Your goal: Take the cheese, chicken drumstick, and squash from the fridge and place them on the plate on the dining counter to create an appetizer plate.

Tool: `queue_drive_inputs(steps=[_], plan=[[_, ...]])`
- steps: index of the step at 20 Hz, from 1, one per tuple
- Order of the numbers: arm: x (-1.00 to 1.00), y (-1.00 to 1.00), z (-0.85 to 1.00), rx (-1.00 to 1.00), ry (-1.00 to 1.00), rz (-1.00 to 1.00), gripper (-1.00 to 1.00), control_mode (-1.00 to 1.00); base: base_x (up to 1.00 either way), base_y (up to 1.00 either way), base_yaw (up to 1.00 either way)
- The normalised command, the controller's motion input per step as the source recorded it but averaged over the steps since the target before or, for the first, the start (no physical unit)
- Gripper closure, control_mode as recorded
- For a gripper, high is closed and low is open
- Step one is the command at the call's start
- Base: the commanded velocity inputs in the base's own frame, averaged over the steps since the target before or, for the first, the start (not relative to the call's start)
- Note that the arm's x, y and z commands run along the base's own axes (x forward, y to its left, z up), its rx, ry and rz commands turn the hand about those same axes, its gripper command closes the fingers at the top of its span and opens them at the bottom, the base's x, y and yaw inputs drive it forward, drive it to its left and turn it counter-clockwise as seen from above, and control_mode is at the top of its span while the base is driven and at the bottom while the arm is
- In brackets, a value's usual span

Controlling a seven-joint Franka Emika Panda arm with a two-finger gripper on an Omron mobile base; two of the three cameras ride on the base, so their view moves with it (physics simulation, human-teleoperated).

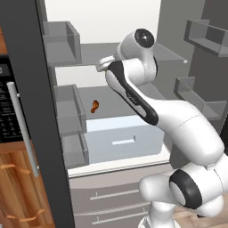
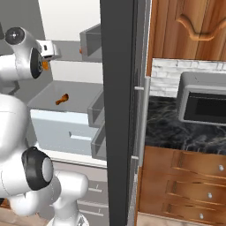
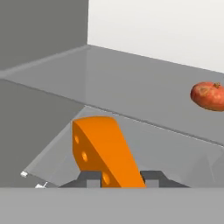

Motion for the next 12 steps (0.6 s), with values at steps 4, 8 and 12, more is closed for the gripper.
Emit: queue_drive_inputs(steps=[4, 8, 12], plan=[[-1.0, -0.46, -0.31, 0.0, 0.03, -0.07, 1.0, -1.0, 0.0, 0.0, 0.0], [-0.9, -0.49, -0.38, 0.0, 0.1, -0.07, 1.0, -1.0, 0.0, 0.0, 0.0], [-0.58, -0.5, -0.43, 0.0, 0.15, -0.05, 1.0, -1.0, 0.0, 0.0, 0.0]])
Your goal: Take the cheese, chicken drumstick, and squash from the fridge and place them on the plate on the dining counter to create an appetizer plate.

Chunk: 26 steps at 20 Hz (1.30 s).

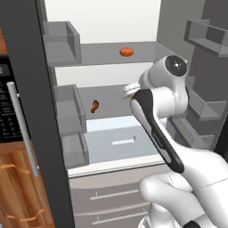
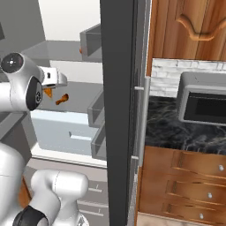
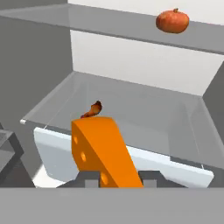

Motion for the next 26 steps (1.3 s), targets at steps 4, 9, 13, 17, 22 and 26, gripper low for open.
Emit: queue_drive_inputs(steps=[4, 9, 13, 17, 22, 26], plan=[[-0.1, -0.08, -0.08, 0.0, 0.05, 0.0, 1.0, 1.0, -0.47, -0.07, -0.01], [0.0, 0.0, 0.0, 0.0, 0.0, 0.0, 1.0, 1.0, -1.0, 0.2, -0.09], [0.0, 0.0, 0.0, 0.0, 0.0, 0.0, 1.0, 1.0, -1.0, 0.3, -0.25], [0.0, 0.0, 0.0, 0.0, 0.0, 0.0, 1.0, 1.0, -1.0, 0.22, -0.63], [0.0, 0.0, 0.0, 0.0, 0.0, 0.0, 1.0, 1.0, -0.94, 0.16, -0.79], [0.0, 0.0, 0.0, 0.0, 0.0, 0.0, 1.0, 1.0, -0.92, 0.14, -0.79]])
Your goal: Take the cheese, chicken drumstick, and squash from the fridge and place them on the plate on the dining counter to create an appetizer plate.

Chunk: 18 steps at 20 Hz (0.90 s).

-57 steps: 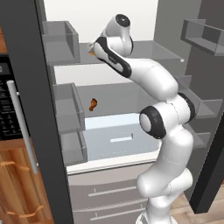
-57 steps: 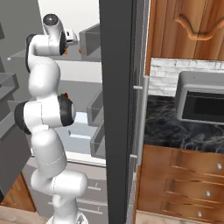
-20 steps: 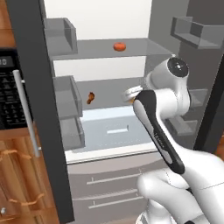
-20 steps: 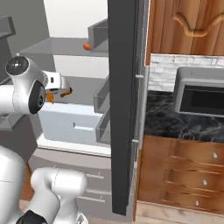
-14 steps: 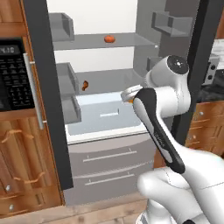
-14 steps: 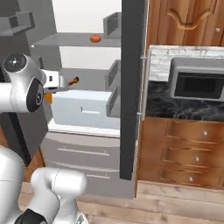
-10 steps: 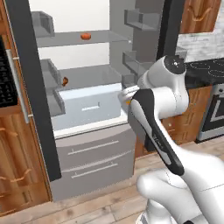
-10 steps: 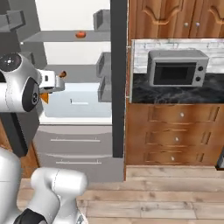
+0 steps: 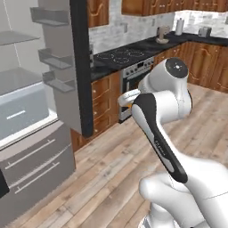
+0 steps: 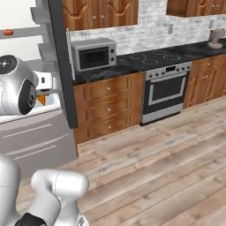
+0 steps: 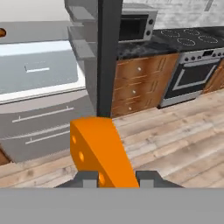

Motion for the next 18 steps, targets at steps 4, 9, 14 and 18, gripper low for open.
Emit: queue_drive_inputs(steps=[4, 9, 14, 18], plan=[[0.0, 0.0, 0.0, 0.0, 0.0, 0.0, 1.0, 1.0, -0.96, 0.02, -0.76], [0.0, 0.0, 0.0, 0.0, 0.0, 0.0, 1.0, 1.0, -1.0, 0.0, -0.7], [0.0, 0.0, 0.0, 0.0, 0.0, 0.0, 1.0, 1.0, -1.0, -0.1, -0.66], [0.0, 0.0, 0.0, 0.0, 0.0, 0.0, 1.0, 1.0, -0.84, -0.45, -0.59]])
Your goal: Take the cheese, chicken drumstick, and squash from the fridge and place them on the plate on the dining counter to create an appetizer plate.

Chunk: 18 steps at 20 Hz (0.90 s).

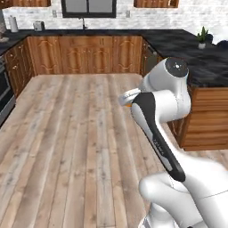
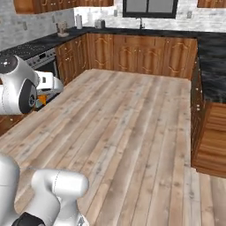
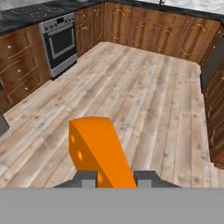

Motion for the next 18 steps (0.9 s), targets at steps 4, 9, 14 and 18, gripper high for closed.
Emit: queue_drive_inputs(steps=[4, 9, 14, 18], plan=[[0.0, 0.0, 0.0, 0.0, 0.0, 0.0, 1.0, 1.0, -0.3, -0.86, -0.46], [0.0, 0.0, 0.0, 0.0, 0.0, 0.0, 1.0, 1.0, 0.0, -1.0, -0.23], [0.0, 0.0, 0.0, 0.0, 0.0, 0.0, 1.0, 1.0, 0.05, -1.0, -0.1], [0.0, 0.0, 0.0, 0.0, 0.0, 0.0, 1.0, 1.0, 0.25, -1.0, -0.01]])
